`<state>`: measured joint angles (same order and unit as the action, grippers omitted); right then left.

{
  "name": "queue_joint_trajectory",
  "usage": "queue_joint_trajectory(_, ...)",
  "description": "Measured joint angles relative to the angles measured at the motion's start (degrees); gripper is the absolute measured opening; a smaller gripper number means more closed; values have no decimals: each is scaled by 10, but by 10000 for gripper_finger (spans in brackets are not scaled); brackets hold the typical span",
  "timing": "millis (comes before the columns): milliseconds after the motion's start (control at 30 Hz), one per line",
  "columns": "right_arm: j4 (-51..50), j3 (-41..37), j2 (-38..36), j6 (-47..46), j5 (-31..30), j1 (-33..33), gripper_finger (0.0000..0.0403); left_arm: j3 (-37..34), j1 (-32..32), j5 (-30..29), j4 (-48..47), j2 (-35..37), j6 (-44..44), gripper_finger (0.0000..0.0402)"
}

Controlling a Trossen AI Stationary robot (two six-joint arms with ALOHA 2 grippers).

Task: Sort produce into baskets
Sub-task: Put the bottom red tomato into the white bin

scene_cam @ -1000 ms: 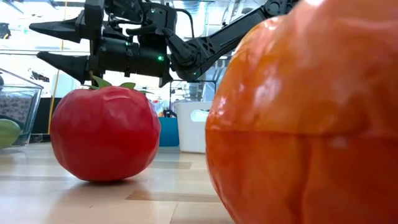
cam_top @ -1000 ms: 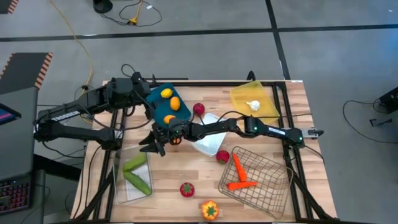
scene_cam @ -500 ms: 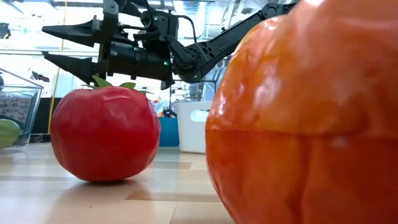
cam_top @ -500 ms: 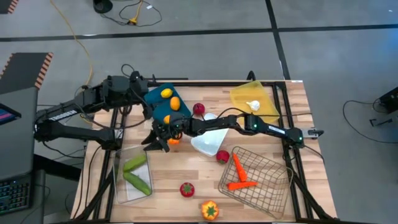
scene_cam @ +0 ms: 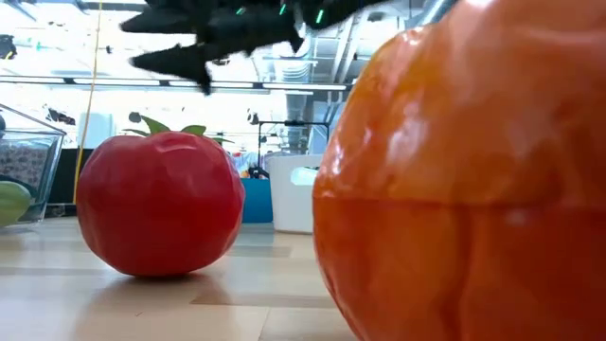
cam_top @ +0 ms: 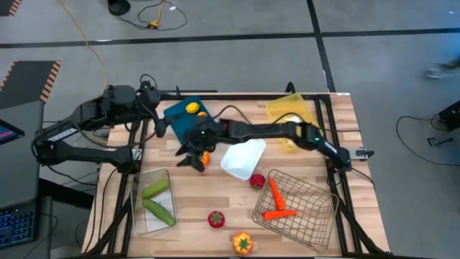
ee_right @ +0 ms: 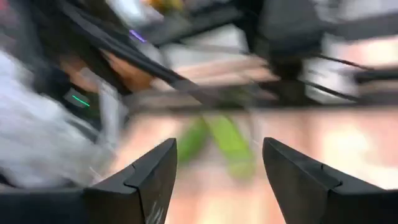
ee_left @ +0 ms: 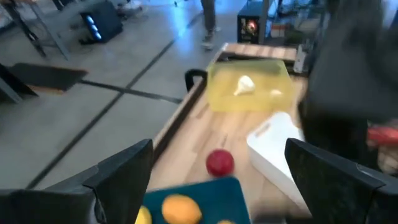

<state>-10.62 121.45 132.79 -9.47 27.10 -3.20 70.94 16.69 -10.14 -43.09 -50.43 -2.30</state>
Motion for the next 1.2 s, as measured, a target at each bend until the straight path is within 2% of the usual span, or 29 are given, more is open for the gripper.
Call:
queue_joint_trajectory(100,-131,0,-57,76,-96,9,265,0,0,33,-18,5,9,352)
queue_joint_trajectory(200,-240,0,-107,118,-169,16,265,0,-4,91,-21,7,11,352)
queue_joint_trajectory(333,-351,0,-168,132,-236,21,265,0,-25,156,-21,-1,27,352)
queue_joint_trajectory(467,-435,-5,-223,122,-290,21,265,-22,-68,177,-13,-13,54,352)
queue_joint_trajectory(633,-458,-71,-304,102,-351,21,265,-43,-135,165,3,-50,81,352)
queue_joint_trajectory(967,-449,-321,-500,-25,-504,22,265,-47,-270,142,58,-172,92,352)
queue_joint_trajectory(1200,-447,-423,-595,-90,-526,19,265,-47,-333,144,115,-281,155,352)
